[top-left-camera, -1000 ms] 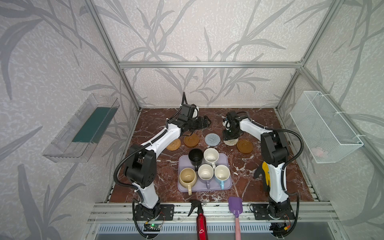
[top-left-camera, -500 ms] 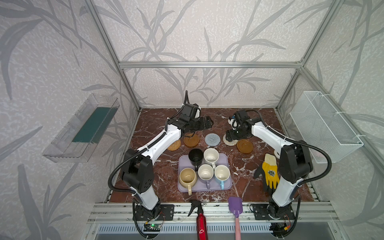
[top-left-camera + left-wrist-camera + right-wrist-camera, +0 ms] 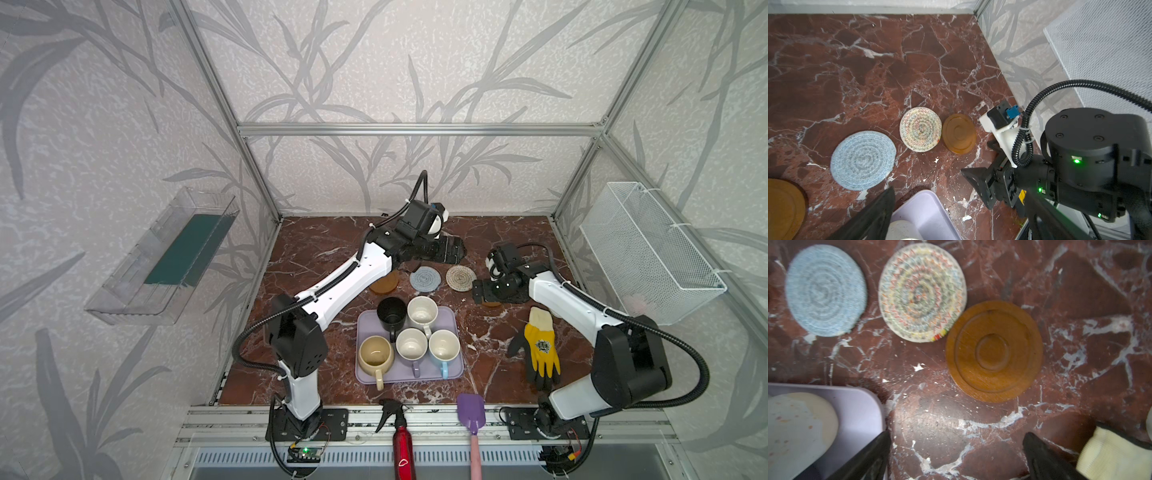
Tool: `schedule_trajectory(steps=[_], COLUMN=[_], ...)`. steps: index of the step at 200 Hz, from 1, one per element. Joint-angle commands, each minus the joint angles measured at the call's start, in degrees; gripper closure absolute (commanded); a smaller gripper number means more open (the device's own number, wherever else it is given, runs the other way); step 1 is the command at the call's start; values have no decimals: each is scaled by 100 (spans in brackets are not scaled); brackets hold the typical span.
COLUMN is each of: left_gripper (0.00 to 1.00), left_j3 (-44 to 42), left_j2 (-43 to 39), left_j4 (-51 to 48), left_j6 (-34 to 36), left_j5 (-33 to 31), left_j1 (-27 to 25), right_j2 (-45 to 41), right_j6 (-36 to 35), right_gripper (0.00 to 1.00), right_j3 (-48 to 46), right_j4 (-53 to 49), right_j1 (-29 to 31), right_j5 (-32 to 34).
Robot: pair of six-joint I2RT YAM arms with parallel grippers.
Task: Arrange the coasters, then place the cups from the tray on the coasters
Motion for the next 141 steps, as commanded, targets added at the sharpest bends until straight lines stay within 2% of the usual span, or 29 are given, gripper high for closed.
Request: schedule_trajectory(steps=[1,32,50,85,141], left_gripper=[1,1,1,1,1], left_j3=[240,259,273,356,346], left_j2=[219,337,376,390,322], left_j4=[-550,-345,-275,-469,-443], left_j6=[336,170,216,409,319], left_j5=[-212,-95,-35,-244,-311], left_j1=[-9,-27,-38,-28,-11], right_j2=[10,237,309,804,1454], right_j6=[127,80,88,-4,-213], right_gripper=[1,4,13,24,28], right_j3=[-187,-167,-137,210,686], right_j4=[279,364,492,464,391], right_j1=[-214,-456,-516,-672,-969], right_j5=[86,157,209,262,96])
